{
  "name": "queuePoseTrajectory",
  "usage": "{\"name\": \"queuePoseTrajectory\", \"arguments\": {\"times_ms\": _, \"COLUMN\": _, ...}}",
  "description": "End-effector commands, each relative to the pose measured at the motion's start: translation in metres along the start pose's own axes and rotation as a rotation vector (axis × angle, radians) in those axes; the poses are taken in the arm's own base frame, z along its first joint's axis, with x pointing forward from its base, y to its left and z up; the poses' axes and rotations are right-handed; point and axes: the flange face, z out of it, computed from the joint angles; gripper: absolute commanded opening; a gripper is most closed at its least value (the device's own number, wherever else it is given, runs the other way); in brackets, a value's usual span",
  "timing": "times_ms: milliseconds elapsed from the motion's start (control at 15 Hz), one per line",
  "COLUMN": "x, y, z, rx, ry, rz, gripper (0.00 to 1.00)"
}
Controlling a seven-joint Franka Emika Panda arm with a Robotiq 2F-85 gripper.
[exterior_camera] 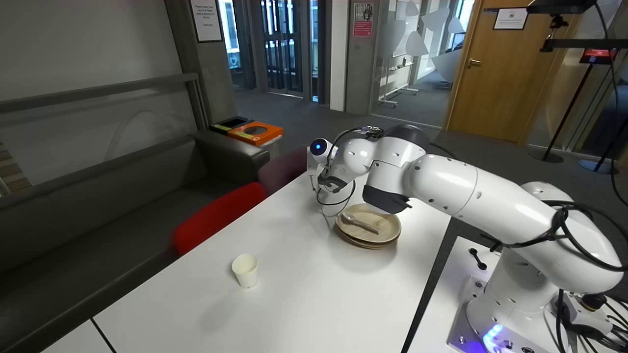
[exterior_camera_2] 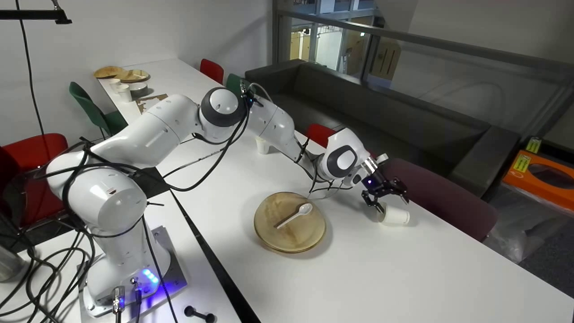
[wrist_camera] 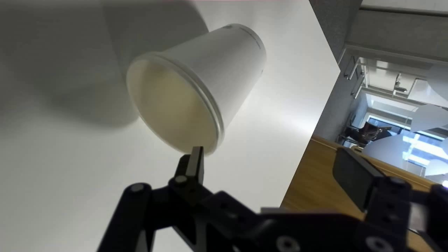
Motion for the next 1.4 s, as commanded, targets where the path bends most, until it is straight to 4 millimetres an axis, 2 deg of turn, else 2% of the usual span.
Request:
{"name": "queuePoseTrajectory", "arguments": {"times_ms": 0, "x": -0.01, "y": -0.002, "z": -0.005, "rx": 0.031, "ry": 0.007, "rz": -0.003, "gripper": 1.0}}
{"name": "queuePoseTrajectory", "arguments": {"times_ms": 133, "x": -0.013, "y": 0.001, "z": -0.005, "rx": 0.03, "ry": 0.005, "rz": -0.007, "gripper": 0.74}}
{"name": "queuePoseTrajectory", "arguments": {"times_ms": 733, "x": -0.008, "y": -0.002, "z": 0.0, "rx": 0.028, "ry": 0.011, "rz": -0.009, "gripper": 0.05}}
{"name": "queuePoseTrajectory", "arguments": {"times_ms": 800, "x": -0.007, "y": -0.003, "z": 0.001, "rx": 0.023, "ry": 0.012, "rz": -0.01, "gripper": 0.0}}
{"name": "queuePoseTrajectory", "arguments": {"times_ms": 1133, "x": -0.004, "y": -0.004, "z": 0.004, "rx": 0.019, "ry": 0.017, "rz": -0.006, "gripper": 0.0}}
{"name": "queuePoseTrajectory", "arguments": {"times_ms": 1267, "x": -0.003, "y": -0.005, "z": -0.002, "rx": -0.006, "ry": -0.005, "rz": -0.006, "gripper": 0.0}}
{"name": "queuePoseTrajectory", "arguments": {"times_ms": 1333, "x": -0.005, "y": -0.003, "z": -0.01, "rx": -0.075, "ry": -0.043, "rz": -0.039, "gripper": 0.0}}
